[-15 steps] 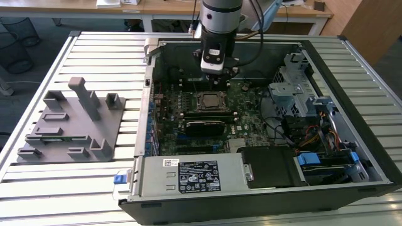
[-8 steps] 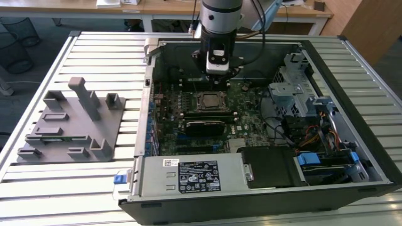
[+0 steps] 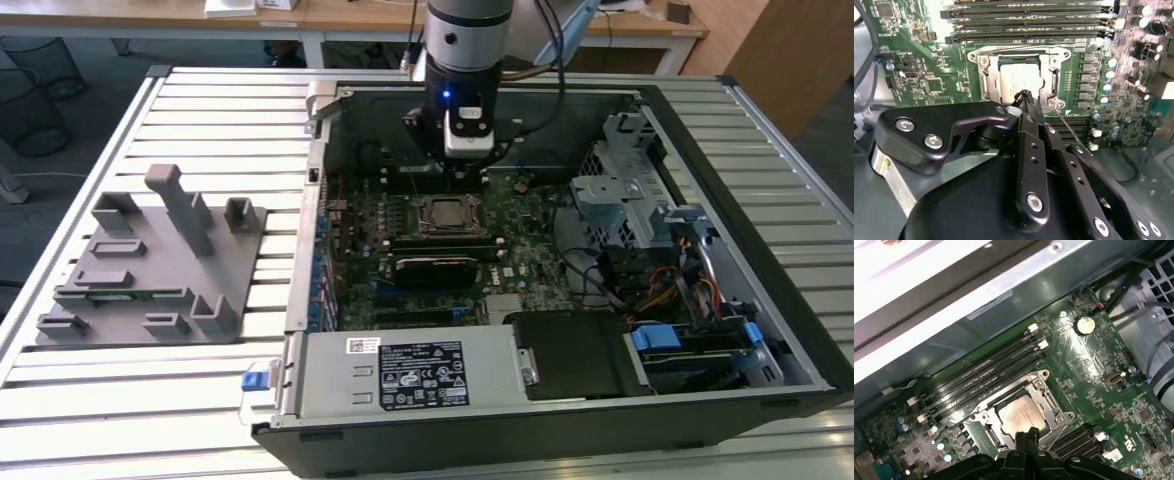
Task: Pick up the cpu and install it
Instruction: 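Install the first cpu locking lever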
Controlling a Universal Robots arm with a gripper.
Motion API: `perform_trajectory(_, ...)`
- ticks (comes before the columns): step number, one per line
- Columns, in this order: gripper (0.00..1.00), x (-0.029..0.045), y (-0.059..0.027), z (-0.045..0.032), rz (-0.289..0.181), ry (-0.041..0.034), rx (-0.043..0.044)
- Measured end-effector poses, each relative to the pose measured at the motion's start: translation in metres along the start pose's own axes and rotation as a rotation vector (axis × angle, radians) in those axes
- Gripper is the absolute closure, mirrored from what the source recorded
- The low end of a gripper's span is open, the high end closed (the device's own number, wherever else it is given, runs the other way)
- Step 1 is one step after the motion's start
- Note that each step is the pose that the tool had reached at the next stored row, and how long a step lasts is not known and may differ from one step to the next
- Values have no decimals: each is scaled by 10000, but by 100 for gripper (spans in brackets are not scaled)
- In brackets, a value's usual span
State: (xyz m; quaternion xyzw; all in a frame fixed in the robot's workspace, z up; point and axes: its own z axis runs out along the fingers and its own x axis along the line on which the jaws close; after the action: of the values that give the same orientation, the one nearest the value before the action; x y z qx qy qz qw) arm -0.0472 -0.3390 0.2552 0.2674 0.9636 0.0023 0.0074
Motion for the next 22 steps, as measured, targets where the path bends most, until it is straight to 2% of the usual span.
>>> perform_trajectory(12, 89, 2, -2, 18, -2158, 19, -28)
perform_trajectory(19, 89, 154, -93, 17, -2249, 18, -32)
perform_trajectory(22, 89, 160, -96, 21, -2714, 22, -36)
